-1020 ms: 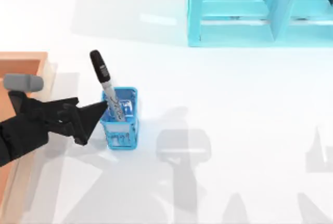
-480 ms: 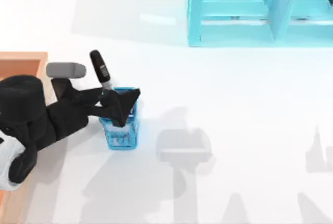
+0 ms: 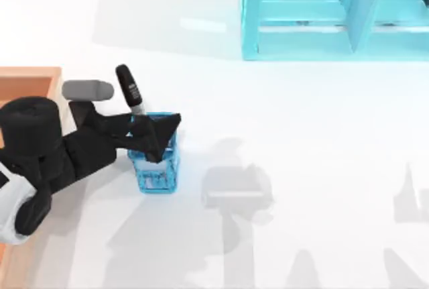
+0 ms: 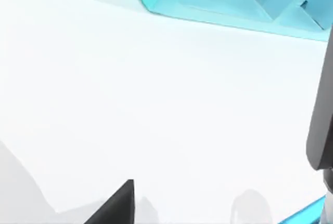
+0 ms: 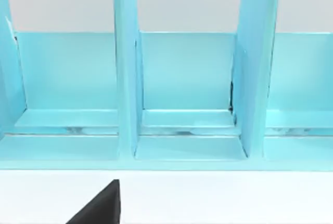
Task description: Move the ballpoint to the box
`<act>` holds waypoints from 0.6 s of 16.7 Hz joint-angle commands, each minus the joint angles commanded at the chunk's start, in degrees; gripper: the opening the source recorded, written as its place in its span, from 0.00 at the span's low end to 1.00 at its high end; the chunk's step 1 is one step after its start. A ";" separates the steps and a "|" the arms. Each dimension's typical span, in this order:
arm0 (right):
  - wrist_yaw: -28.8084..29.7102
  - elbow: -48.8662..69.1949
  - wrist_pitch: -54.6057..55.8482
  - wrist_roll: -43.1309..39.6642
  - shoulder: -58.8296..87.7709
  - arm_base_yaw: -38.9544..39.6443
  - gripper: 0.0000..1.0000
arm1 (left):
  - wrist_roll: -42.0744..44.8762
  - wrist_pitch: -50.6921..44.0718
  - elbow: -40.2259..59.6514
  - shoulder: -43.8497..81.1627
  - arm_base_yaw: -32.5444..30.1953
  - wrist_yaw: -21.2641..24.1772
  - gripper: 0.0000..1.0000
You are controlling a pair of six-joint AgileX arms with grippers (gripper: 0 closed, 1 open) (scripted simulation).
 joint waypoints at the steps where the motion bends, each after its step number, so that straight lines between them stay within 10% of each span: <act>1: 0.00 0.00 0.00 0.00 0.00 0.00 1.00 | 0.00 0.00 0.00 0.00 0.00 0.00 0.70; 10: 0.00 0.00 0.00 0.00 0.00 0.00 1.00 | 0.00 0.00 0.00 0.00 0.00 0.00 0.02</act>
